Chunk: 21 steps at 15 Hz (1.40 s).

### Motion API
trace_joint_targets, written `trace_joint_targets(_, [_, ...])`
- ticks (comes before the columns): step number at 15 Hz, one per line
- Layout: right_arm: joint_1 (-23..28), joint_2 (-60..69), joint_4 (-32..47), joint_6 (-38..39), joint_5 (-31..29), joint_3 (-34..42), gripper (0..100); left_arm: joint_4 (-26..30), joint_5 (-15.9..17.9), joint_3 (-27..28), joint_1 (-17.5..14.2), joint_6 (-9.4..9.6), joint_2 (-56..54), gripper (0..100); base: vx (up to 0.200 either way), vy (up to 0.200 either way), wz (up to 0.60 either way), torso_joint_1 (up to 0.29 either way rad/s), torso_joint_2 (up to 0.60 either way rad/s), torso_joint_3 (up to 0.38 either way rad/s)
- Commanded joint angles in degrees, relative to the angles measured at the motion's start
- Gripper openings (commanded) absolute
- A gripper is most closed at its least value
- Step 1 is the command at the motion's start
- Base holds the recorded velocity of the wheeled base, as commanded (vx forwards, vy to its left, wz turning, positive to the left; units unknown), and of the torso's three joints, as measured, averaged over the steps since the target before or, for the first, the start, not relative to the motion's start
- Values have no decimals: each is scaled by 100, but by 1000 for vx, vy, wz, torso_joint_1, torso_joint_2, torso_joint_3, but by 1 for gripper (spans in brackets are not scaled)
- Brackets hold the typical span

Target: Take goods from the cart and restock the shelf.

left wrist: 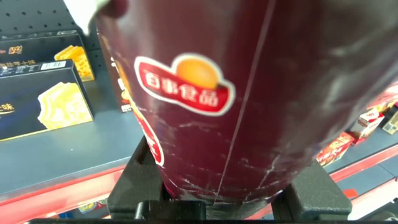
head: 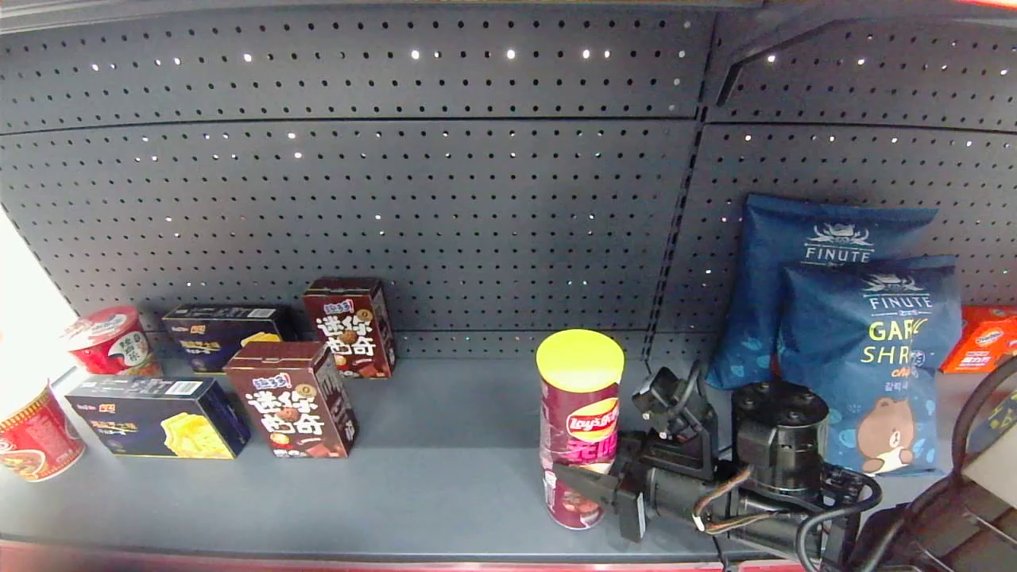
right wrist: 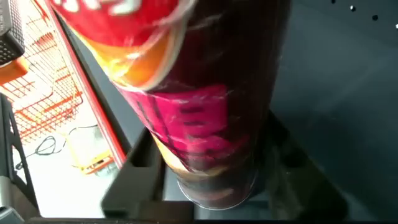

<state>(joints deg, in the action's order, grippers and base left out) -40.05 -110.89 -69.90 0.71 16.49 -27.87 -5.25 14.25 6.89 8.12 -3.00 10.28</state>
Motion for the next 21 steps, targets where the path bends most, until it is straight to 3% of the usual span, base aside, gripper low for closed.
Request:
trace_joint_targets(1, [-12, -82, 3, 0, -15, 36, 100, -2, -1, -12, -3, -8, 1, 0, 0, 0, 0, 0, 0, 0])
trace_joint_targets(6, [-65, 410, 3, -18, -23, 563, 100, 675, -1, 67, -3, 1, -404, 0, 0, 0, 0, 0, 0, 0])
trace_joint_targets(15, [-434, 682, 3, -18, -23, 844, 100, 710, -10, 111, -3, 1, -430, 0, 0, 0, 0, 0, 0, 0])
trace_joint_targets(20, [-144, 709, 29, -18, -173, 1099, 100, 710, -10, 155, -3, 1, -421, 0, 0, 0, 0, 0, 0, 0])
trace_joint_targets(21, [14, 832, 29, -36, -173, 1170, 100, 701, -1, 401, -3, 10, -377, 0, 0, 0, 0, 0, 0, 0])
